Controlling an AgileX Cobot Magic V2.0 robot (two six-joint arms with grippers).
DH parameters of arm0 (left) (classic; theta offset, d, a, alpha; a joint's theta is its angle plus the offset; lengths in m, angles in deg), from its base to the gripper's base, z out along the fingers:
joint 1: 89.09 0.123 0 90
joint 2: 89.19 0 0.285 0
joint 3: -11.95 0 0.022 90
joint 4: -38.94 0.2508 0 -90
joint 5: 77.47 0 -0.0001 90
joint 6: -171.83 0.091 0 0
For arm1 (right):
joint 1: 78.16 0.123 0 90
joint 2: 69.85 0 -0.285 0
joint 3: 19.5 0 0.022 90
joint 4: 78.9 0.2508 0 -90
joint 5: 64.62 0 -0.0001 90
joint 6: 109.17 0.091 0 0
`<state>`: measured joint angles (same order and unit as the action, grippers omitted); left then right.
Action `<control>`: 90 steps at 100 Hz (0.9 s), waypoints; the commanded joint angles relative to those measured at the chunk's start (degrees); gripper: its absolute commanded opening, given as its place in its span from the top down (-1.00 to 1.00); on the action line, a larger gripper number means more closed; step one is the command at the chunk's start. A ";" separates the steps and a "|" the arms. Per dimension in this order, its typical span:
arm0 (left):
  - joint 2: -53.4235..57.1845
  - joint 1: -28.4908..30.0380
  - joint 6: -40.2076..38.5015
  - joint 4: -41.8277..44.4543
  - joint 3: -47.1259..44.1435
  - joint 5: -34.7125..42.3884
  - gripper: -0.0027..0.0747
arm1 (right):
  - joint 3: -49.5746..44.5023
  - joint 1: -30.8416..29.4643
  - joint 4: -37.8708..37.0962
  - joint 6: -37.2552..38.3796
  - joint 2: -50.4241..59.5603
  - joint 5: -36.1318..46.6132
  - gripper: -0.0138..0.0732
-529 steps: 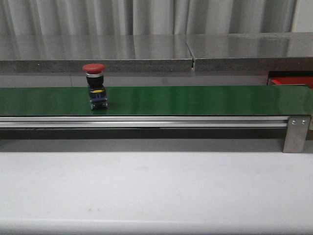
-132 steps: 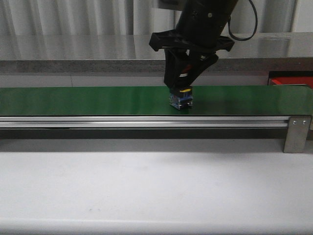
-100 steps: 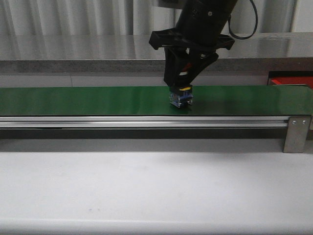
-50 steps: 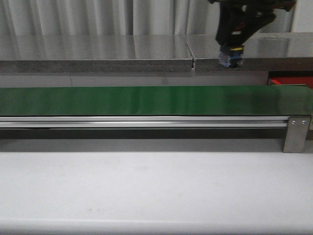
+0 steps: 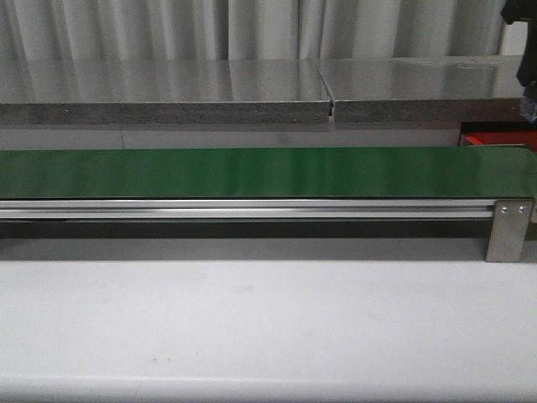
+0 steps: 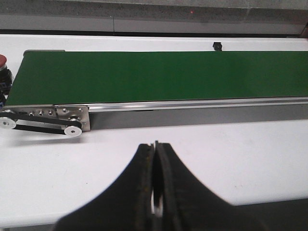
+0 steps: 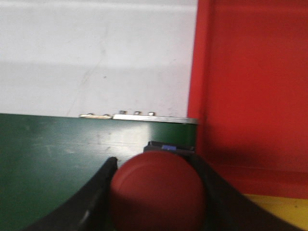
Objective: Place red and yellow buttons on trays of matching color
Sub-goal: 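Carry the red button with the right gripper and release it in the red tray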
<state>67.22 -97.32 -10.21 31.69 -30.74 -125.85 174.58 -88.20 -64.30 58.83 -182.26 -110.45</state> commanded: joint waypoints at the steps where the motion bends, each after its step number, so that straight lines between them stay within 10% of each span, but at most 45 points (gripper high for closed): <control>1: -0.57 -0.35 -0.10 -0.82 1.35 4.14 0.98 | 1.47 -1.91 0.63 -0.15 3.05 4.60 0.42; 90: -0.57 -0.35 -0.10 -0.82 1.35 4.14 0.98 | 24.86 -4.30 0.68 -5.41 -18.78 -2.81 0.42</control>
<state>67.22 -97.32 -10.21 31.69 -30.74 -125.85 195.50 -92.17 -64.30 54.87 -202.92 -114.08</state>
